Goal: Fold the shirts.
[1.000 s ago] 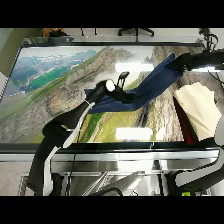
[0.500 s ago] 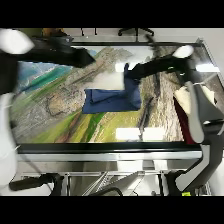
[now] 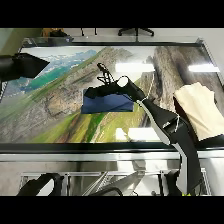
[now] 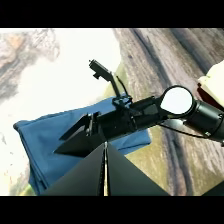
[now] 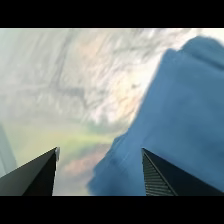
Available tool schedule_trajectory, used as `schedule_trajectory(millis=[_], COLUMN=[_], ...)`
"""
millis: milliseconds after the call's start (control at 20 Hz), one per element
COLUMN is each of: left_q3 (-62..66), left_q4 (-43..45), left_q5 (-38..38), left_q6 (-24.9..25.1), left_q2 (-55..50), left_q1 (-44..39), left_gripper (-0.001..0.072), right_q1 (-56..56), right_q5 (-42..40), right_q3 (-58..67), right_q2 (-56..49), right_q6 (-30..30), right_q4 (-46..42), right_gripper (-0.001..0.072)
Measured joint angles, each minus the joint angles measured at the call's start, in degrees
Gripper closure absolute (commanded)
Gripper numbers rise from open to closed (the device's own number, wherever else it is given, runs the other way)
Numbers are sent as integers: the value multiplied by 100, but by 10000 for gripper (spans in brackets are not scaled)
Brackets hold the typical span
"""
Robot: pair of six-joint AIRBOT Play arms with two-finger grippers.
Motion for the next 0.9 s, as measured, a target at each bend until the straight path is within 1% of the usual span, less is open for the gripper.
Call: schedule_trajectory(millis=[150,200,250,300,350,450,550,650,800,900], left_q3=[-192,-190,-162,-111,-44,101,210,264,302,313], left_q4=[2,0,0,2,0,0,2,2,2,4], left_q5=[96,103,105,103,101,57,11,-33,-131,-223], left_q6=[66,101,103,116,125,144,144,144,146,149], left_q2=[190,221,240,256,267,282,289,289,238,162], left_q1=[166,214,258,293,321,354,372,378,382,382], left_gripper=[694,695,695,694,694,694,695,694,694,694], right_q1=[-393,-619,-903,-1191,-1515,-2068,-2444,-2656,-2715,-2682], right_q5=[105,262,514,778,1088,1626,2011,2129,2188,2208], right_q3=[2,7,7,7,4,-87,-326,-629,-892,-964], right_q2=[245,358,476,564,636,706,721,671,461,313], right_q6=[7,122,299,509,737,1115,1329,1445,1502,1438], right_q4=[-103,-238,-457,-695,-966,-1467,-1777,-1974,-2015,-1794], right_gripper=[130,128,113,49,41,41,42,42,42,52])
